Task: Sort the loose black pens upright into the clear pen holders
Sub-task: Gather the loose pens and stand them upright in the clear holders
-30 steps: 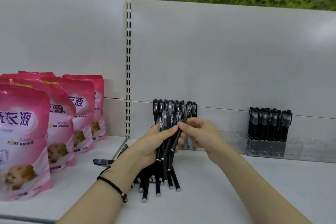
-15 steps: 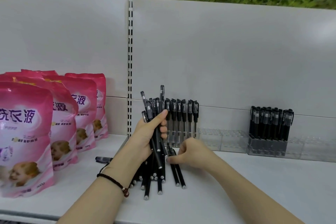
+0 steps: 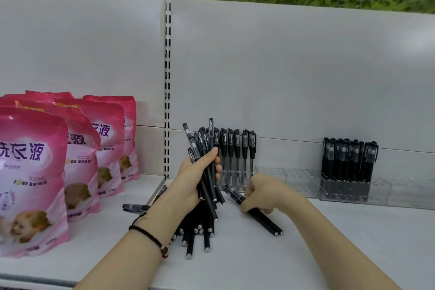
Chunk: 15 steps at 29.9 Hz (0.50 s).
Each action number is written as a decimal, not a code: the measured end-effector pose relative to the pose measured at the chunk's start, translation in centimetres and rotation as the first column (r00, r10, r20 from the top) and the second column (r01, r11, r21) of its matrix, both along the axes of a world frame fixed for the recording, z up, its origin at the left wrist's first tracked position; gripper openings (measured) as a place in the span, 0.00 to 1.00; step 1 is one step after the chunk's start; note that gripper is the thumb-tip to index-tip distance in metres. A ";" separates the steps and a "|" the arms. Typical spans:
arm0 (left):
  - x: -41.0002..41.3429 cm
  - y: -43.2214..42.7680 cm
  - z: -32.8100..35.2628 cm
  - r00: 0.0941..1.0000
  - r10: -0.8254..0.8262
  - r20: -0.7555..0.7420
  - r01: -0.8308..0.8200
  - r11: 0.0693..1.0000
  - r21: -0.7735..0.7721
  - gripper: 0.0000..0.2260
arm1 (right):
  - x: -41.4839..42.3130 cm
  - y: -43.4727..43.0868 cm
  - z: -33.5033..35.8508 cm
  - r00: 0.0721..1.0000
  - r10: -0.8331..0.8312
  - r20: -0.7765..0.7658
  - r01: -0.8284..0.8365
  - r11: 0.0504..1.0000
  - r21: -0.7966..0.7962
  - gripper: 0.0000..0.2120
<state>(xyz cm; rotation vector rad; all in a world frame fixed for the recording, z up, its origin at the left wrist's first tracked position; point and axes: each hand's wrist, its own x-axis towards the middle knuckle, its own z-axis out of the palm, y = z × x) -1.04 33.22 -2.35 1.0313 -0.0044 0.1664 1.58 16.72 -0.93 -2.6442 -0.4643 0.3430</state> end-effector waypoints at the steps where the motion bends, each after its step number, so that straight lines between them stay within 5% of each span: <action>1: 0.0 0.0 0.0 1.000 0.009 -0.002 -0.009 1.000 0.026 0.07 | 0.0 -0.3 0.3 1.000 -0.010 0.006 0.009 0.995 0.098 0.15; 3: -0.1 -0.1 0.0 0.999 0.034 -0.012 -0.033 0.996 0.089 0.07 | 0.2 -0.9 0.8 1.000 -0.023 0.001 0.020 0.922 0.386 0.12; 6: -0.1 -0.3 -0.2 0.999 0.054 0.001 -0.054 0.986 0.158 0.08 | 0.0 -1.1 1.6 0.993 0.087 -0.084 0.006 0.660 0.751 0.09; 8: -0.2 -0.7 -0.3 1.000 0.021 0.020 -0.024 0.983 0.184 0.11 | -0.3 -0.6 1.5 0.981 0.163 -0.100 -0.012 0.574 0.818 0.09; 15: -0.6 -1.4 -0.4 0.993 -0.116 0.022 0.108 0.969 0.223 0.16 | -0.3 0.2 0.9 0.997 0.076 -0.034 -0.014 0.548 0.836 0.03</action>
